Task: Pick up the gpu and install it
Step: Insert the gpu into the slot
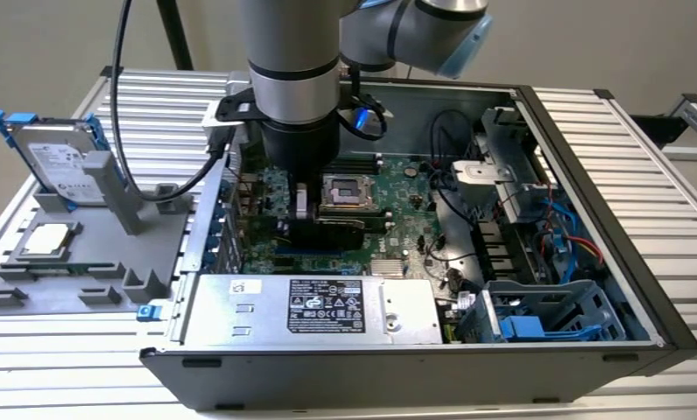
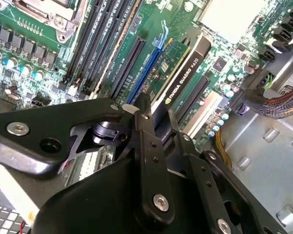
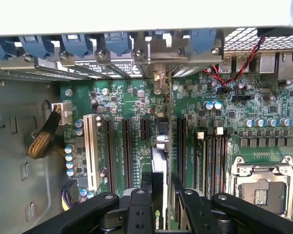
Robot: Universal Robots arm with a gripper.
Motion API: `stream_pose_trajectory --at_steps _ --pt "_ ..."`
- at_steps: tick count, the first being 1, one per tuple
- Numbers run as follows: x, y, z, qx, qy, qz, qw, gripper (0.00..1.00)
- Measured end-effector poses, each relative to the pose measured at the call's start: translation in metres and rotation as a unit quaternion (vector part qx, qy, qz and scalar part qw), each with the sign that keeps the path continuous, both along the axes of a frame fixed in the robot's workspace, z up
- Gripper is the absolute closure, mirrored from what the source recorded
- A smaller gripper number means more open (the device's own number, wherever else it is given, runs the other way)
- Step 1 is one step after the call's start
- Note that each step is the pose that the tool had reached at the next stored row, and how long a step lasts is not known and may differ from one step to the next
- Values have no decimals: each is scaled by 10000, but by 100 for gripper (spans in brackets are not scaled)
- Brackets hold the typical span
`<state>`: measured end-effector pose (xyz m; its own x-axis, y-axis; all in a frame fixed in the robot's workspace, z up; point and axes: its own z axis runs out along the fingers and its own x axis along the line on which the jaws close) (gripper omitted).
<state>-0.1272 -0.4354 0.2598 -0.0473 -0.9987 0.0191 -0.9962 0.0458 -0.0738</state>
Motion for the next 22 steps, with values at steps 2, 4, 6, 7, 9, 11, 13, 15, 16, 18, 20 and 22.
stream_pose_trajectory --at_steps 2,4,6,7,9,11,13,15,16,18,20,22 --pt "0 0 -1 1 0 0 10000 100" --pt "0 0 -1 1 -1 -1 10000 100" --pt "0 0 -2 1 -1 0 10000 100" --pt "-1 0 -2 1 0 -1 10000 100" --pt "-2 0 -3 1 -1 0 10000 100" --pt "-5 1 -3 1 -1 0 10000 100" --pt "-5 3 -3 1 -1 0 10000 100" --pt "-6 3 -3 1 -1 4 10000 100" --pt "-6 4 -2 1 0 11 10000 100" --pt "-6 8 -2 1 -1 27 10000 100" --pt "-7 13 -3 1 -1 43 10000 100" --pt "-11 16 -3 1 -1 54 10000 100"
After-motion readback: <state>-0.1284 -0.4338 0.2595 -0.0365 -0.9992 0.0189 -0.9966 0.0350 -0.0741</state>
